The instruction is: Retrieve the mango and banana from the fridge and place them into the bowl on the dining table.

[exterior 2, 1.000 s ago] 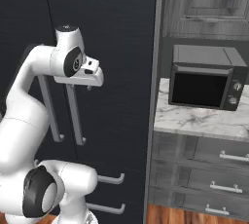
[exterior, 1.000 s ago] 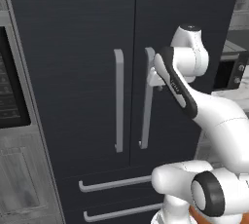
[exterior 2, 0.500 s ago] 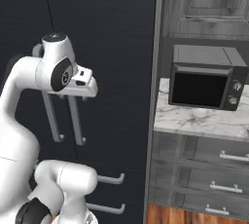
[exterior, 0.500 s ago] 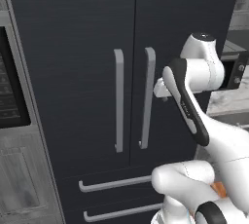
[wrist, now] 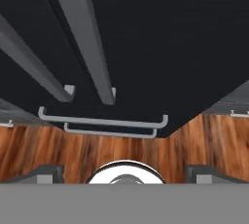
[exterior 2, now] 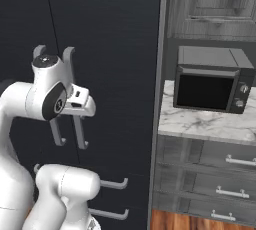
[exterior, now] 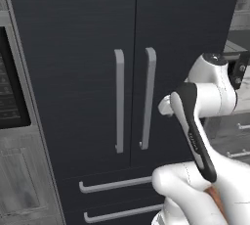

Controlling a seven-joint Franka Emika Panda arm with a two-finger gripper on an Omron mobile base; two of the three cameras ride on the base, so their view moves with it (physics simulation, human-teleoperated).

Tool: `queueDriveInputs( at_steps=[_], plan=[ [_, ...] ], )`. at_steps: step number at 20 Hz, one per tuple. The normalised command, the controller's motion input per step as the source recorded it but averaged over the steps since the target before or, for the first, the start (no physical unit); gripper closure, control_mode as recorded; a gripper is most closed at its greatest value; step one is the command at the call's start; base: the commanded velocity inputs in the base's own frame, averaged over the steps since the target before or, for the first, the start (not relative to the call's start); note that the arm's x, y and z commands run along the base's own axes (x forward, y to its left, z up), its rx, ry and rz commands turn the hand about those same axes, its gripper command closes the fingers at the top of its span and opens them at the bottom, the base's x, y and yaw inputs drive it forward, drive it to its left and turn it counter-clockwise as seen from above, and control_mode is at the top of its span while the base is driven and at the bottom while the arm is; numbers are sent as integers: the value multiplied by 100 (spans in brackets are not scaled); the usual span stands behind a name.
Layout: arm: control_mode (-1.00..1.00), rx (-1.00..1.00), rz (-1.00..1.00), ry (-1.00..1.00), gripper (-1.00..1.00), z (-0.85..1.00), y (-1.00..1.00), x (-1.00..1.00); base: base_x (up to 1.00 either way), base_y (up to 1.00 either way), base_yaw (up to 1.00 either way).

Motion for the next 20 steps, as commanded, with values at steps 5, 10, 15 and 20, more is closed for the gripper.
queueDriveInputs(
  at_steps=[5, 10, 15, 20],
  plan=[
    [100, 0, 0, 0, -100, 0, 0, 0, -53, 0, 0],
    [100, 0, 0, 0, -100, 0, 0, 0, -55, 0, 0],
    [100, 0, 0, 0, -100, 0, 0, 0, -31, 10, 0],
    [100, 0, 0, 0, -100, 0, 0, 0, -7, 31, 0]
  ],
)
